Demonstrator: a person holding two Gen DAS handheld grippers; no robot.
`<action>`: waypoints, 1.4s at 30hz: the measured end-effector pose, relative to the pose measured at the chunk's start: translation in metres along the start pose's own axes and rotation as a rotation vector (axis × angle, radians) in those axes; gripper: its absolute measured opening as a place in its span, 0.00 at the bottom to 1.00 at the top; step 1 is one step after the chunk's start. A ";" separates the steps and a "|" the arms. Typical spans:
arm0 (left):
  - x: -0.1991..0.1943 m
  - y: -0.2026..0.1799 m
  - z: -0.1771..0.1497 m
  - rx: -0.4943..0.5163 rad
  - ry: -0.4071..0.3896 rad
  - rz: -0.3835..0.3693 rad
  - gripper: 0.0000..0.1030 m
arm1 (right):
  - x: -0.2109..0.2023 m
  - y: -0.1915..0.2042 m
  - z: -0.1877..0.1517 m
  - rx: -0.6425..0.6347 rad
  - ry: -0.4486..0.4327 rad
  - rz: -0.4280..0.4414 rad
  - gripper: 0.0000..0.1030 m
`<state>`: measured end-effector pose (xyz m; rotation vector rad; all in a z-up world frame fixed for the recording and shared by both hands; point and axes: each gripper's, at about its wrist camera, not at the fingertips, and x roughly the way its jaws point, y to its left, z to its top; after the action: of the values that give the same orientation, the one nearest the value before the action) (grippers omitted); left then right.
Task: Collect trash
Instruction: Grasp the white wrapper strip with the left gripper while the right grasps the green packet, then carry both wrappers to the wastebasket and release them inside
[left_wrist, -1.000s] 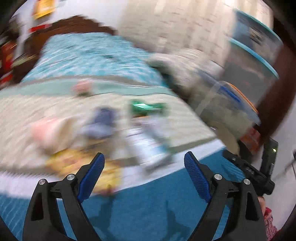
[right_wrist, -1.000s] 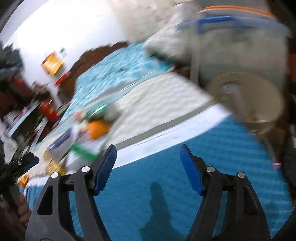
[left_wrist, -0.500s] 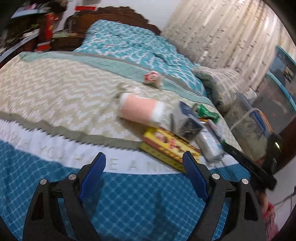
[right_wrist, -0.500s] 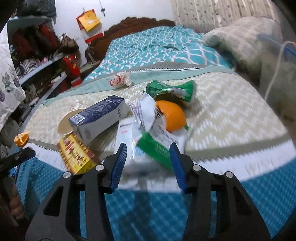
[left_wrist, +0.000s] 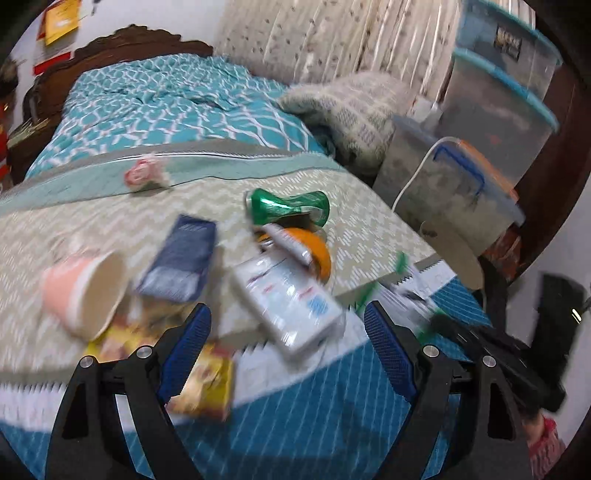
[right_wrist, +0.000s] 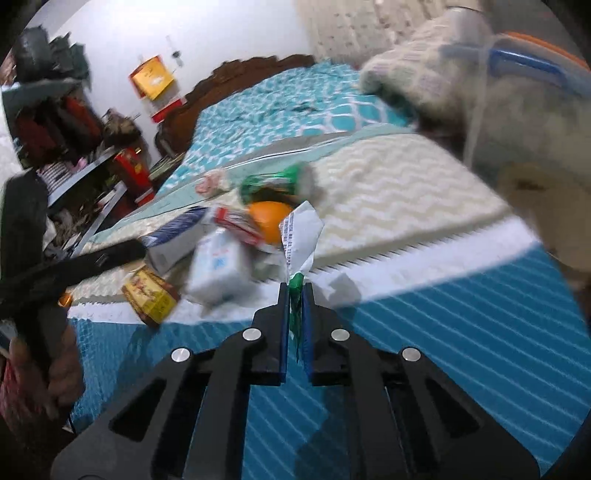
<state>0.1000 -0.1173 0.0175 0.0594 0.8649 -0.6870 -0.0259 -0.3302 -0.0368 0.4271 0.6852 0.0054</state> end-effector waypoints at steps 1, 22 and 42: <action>0.017 -0.004 0.010 -0.013 0.032 -0.003 0.78 | -0.005 -0.010 -0.002 0.025 -0.003 -0.003 0.09; 0.072 -0.096 0.078 -0.108 0.057 -0.232 0.04 | -0.056 -0.153 0.023 0.308 -0.188 -0.015 0.09; 0.159 -0.180 0.098 -0.064 0.200 -0.343 0.04 | 0.028 -0.131 0.019 0.208 0.244 0.268 0.27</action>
<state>0.1339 -0.3736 0.0079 -0.0815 1.1022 -0.9850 -0.0099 -0.4532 -0.0908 0.7243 0.8673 0.2451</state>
